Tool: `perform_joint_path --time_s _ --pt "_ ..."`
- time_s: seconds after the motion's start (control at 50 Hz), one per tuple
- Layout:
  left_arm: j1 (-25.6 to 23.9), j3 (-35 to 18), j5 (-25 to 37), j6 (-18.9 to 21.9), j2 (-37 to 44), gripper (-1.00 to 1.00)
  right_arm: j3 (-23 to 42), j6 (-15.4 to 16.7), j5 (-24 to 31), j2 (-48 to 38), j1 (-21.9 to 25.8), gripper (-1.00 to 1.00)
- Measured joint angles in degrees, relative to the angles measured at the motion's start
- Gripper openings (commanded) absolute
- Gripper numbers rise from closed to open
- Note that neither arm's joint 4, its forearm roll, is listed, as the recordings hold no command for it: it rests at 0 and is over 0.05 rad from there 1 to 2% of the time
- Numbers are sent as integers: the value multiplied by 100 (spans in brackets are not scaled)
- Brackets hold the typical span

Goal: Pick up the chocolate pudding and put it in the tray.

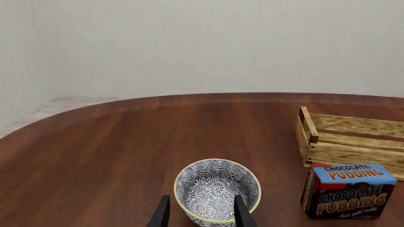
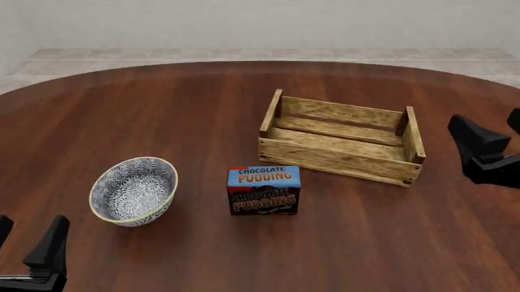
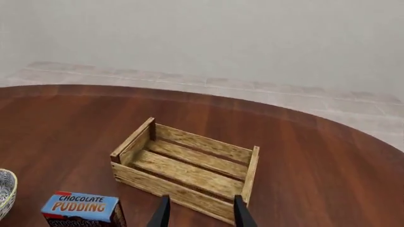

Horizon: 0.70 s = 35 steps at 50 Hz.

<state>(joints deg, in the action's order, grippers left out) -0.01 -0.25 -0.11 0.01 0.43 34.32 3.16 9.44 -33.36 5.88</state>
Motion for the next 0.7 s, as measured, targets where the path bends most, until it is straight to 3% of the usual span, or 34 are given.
perform_joint_path --time_s 0.24,0.4,0.56,0.7 --pt "0 0 0 0 0 100 605 284 213 -361 162 100" --pt "0 0 0 0 0 100 833 687 230 -441 272 100" --pt "0 0 0 0 0 100 1126 1234 -119 -991 549 100" --pt "0 0 0 0 0 100 1468 1333 -216 -1489 790 100"
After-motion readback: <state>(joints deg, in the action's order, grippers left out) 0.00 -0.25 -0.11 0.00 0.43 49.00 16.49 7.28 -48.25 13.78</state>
